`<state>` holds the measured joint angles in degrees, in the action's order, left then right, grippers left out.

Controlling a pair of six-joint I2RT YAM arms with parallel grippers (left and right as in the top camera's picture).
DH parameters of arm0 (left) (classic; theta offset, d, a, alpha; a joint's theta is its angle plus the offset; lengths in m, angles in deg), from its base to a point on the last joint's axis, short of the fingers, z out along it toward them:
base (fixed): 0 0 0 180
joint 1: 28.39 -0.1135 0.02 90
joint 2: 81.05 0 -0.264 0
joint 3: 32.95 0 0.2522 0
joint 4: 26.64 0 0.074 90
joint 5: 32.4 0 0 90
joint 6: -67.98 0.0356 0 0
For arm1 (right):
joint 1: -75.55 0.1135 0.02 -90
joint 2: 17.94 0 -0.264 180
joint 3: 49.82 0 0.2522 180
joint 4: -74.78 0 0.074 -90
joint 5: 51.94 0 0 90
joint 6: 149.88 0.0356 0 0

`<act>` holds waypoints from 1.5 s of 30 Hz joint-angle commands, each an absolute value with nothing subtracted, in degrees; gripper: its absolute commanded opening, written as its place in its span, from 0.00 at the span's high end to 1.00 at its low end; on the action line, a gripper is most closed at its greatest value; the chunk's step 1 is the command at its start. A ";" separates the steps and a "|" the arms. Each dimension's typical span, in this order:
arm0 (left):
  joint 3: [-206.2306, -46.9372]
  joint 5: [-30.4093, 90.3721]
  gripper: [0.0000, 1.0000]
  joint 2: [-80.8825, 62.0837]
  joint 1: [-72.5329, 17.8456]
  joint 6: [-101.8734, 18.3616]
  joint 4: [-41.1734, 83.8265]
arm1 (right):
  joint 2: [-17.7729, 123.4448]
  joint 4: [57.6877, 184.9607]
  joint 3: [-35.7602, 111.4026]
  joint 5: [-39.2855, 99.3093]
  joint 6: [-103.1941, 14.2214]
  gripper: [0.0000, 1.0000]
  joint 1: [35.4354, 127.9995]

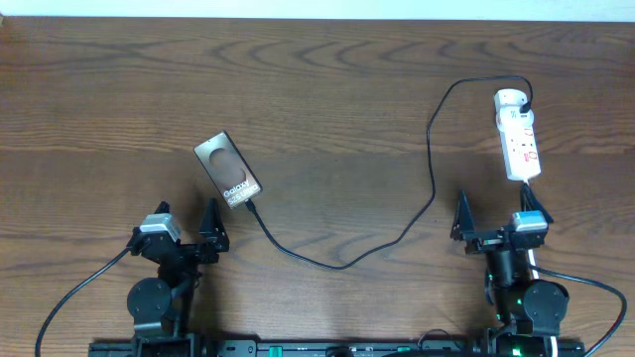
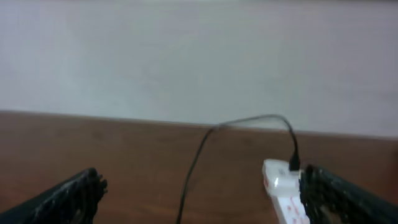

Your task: Plug charger to phone and switch on socket

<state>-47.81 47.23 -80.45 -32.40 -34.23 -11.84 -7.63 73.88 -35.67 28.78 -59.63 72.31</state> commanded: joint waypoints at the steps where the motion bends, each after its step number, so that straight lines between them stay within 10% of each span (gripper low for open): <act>1: -46.94 46.75 0.10 -80.82 -32.27 -34.31 -9.74 | -8.79 77.69 -35.74 29.15 -60.84 0.01 72.66; 45: -46.94 46.75 0.10 -80.82 -32.27 -34.31 -9.74 | -17.64 92.22 -35.74 29.98 -60.81 0.01 74.84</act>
<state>-47.81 47.25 -80.45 -32.40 -34.23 -11.86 -17.23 91.94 -35.67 29.39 -60.20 74.52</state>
